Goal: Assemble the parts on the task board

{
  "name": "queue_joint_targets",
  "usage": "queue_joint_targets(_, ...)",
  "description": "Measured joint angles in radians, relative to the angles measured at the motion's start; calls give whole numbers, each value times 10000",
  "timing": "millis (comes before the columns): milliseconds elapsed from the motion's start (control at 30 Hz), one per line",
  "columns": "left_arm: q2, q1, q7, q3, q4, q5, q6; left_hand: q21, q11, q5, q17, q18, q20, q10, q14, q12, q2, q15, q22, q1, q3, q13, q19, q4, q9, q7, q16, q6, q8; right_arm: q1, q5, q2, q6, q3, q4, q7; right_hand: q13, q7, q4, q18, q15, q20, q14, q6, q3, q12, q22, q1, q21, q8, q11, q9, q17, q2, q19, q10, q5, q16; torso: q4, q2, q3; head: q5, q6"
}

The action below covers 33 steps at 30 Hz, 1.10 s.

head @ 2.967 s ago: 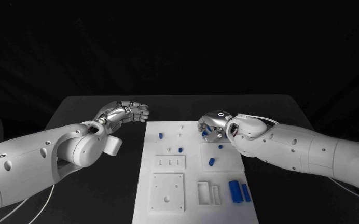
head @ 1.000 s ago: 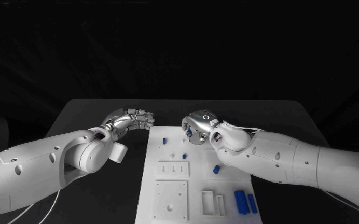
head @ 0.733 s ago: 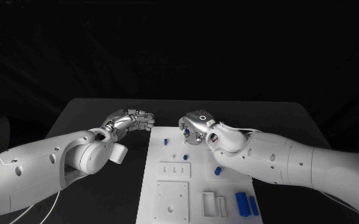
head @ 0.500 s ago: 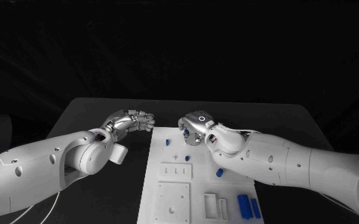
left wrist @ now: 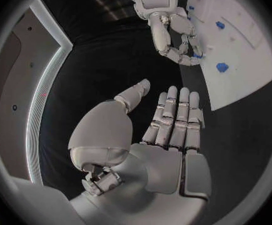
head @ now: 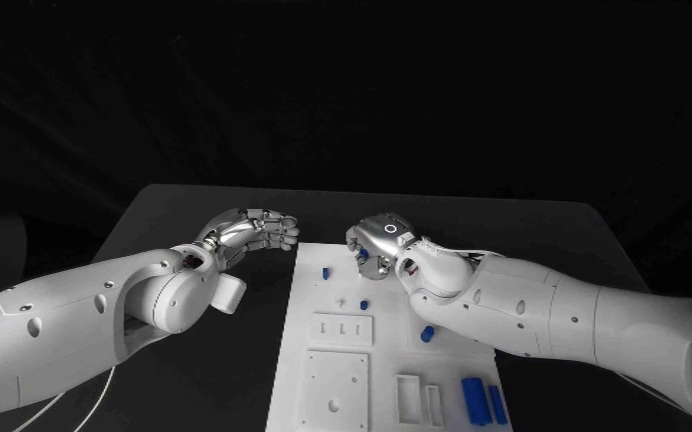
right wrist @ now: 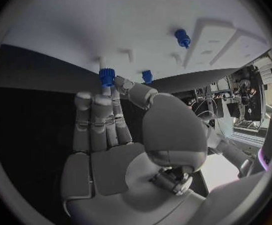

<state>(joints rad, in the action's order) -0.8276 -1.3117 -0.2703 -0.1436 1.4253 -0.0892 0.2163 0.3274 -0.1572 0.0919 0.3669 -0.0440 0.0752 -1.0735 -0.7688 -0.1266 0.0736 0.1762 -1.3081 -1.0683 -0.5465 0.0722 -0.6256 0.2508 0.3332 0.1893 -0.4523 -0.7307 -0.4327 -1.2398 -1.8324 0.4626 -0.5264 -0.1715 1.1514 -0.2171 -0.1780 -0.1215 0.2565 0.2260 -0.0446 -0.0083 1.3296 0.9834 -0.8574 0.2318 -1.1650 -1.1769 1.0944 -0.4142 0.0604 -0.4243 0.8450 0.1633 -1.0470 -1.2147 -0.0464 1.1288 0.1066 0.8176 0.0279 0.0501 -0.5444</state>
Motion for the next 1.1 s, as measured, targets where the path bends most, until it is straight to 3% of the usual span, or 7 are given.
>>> queue_joint_targets(533,3,-9,13,-1,4,3,-11,0,-35,0,-1,3,0,-35,0,0,0,0,2,0,0,1,0,0,0,0,0,0,0,0,-43,-37,199,0,-177,-75,1,-1,-27,6,1,-19,2,-1,-26,7,-8,0,0,0,-5,-4,-19,-1,27,6,0,0,11,75,-1,9,13)
queue_joint_targets(667,4,-11,17,-1,6,3,-14,1,-36,0,-2,3,0,-35,0,0,0,0,3,0,0,1,0,0,0,0,0,0,0,0,-24,-65,219,0,-186,-73,-20,-1,-54,5,1,-24,2,-1,-53,6,-19,24,0,0,-9,-4,-50,108,57,22,0,0,12,90,5,8,18)
queue_joint_targets(800,2,-11,24,-1,8,3,-17,1,-36,0,-2,3,0,-36,0,0,0,0,3,0,0,0,0,0,-9,0,18,0,0,0,36,-63,209,-1,-210,-49,-23,-58,-111,5,28,-22,-27,-59,-110,-25,-19,93,0,117,114,3,-100,333,59,146,0,0,12,104,7,4,20)
queue_joint_targets(867,-3,-14,25,-1,8,3,-18,1,-36,0,-2,3,0,-36,0,0,0,0,3,0,0,-7,0,0,-9,0,39,0,0,0,98,-46,169,-1,-209,-32,-23,-113,-214,6,61,-22,-63,-115,-115,-111,-23,143,-1,181,165,20,-123,523,60,272,0,0,12,106,7,-6,21)
queue_joint_targets(967,-15,-15,28,-1,9,4,-18,1,-35,0,-2,4,0,-36,0,0,0,0,4,0,0,-7,0,0,-8,0,39,0,0,0,312,3,16,-2,-181,46,23,-208,-491,10,137,-26,-133,-395,-45,-323,-27,292,-76,350,272,85,-183,984,83,632,0,12,6,115,12,-12,36)
queue_joint_targets(1033,-16,-16,30,-1,8,4,-19,1,-36,0,-3,4,0,-35,0,0,4,0,4,4,0,-7,0,0,-8,0,39,0,0,0,531,60,-151,-2,-125,139,137,-326,-683,10,285,-20,-132,-689,144,-523,-26,519,-119,506,396,141,-214,1230,96,972,0,13,-1,117,13,-19,50)
queue_joint_targets(1100,-16,-18,30,-1,-5,4,-19,1,-35,0,-3,5,0,-36,0,0,29,0,4,29,0,-7,0,0,-8,0,39,0,0,0,755,115,-334,-2,-66,241,222,-411,-722,8,381,-20,-136,-893,445,-664,-27,646,-152,615,490,184,-254,1339,97,1208,-42,13,-5,121,13,-21,58)
